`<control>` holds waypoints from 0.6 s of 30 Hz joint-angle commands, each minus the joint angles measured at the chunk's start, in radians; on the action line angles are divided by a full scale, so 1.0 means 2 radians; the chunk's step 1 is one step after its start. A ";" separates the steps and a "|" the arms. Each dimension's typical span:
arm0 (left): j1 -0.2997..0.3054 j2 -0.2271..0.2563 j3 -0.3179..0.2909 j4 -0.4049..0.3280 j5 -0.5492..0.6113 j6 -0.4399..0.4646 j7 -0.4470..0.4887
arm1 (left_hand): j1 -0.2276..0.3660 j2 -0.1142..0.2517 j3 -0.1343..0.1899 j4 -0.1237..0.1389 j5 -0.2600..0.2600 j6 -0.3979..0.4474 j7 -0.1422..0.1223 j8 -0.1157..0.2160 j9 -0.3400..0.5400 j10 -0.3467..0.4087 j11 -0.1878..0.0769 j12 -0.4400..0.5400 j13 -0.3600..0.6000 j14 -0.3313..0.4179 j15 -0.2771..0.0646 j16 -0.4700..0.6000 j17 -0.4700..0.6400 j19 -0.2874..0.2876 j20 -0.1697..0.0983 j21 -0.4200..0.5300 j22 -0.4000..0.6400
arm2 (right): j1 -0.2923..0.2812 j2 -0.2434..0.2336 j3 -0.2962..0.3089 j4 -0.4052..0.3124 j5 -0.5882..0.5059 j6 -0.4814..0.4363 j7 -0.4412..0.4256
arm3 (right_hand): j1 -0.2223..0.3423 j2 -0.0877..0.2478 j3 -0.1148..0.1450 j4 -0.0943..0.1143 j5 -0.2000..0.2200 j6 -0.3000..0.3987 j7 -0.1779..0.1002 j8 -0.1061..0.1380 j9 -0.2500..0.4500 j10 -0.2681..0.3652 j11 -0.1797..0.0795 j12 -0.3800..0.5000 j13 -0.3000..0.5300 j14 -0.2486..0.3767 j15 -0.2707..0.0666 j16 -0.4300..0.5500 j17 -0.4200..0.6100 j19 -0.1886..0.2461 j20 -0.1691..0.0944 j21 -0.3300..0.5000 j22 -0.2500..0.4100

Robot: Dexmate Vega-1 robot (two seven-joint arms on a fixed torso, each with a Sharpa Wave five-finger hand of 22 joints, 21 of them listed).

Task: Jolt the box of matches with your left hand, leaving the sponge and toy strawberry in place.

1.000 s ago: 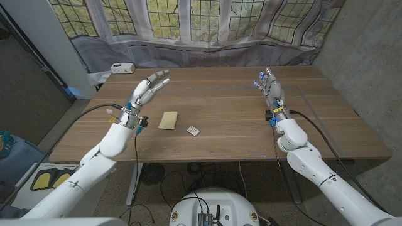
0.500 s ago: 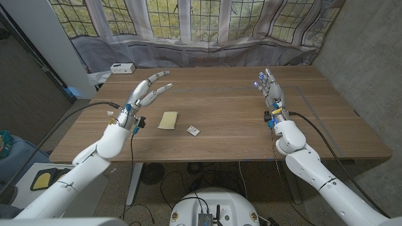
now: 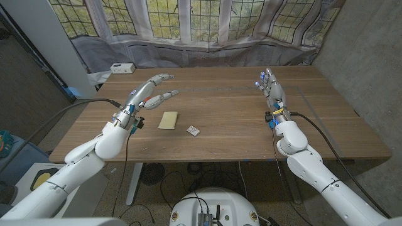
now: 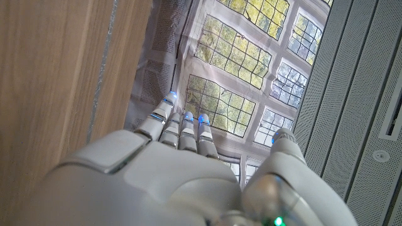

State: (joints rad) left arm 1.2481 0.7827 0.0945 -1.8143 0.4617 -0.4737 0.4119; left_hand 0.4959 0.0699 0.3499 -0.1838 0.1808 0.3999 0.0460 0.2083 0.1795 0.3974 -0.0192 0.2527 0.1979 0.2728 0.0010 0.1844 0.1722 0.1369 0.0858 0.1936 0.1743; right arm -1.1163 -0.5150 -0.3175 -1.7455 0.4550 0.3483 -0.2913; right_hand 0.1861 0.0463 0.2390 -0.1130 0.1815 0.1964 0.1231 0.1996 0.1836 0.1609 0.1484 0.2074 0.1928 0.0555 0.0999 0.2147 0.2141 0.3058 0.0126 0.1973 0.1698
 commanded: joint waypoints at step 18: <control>0.003 0.118 0.016 -0.118 0.043 0.172 -0.134 | 0.113 -0.047 0.029 0.002 0.006 -0.012 -0.033 -0.006 0.002 0.001 -0.043 -0.012 0.003 -0.037 -0.015 -0.003 0.000 -0.039 0.060 -0.008 0.002 | -0.007 -0.003 0.008 0.001 0.006 0.001 0.004 | 0.001 0.001 -0.001 -0.003 0.001 0.003 -0.004 -0.002 0.001 0.003 -0.001 -0.002 0.001 -0.001 -0.001 -0.001 0.001 -0.001 0.000 -0.002 0.001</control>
State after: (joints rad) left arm 1.2625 0.9213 0.1157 -1.9657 0.5321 -0.2701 0.3039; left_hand 0.6955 -0.0208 0.3980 -0.1796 0.1858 0.3692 -0.0059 0.1958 0.1795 0.3919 -0.0963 0.2318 0.2026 0.2065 -0.0290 0.1769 0.1723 0.0924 0.1990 0.1890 0.1749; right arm -1.1260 -0.5222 -0.3061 -1.7491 0.4587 0.3448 -0.2859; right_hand 0.1861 0.0463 0.2349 -0.1171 0.1814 0.1965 0.1231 0.1996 0.1835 0.1608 0.1484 0.2074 0.1928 0.0554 0.0999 0.2146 0.2141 0.3057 0.0125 0.1973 0.1698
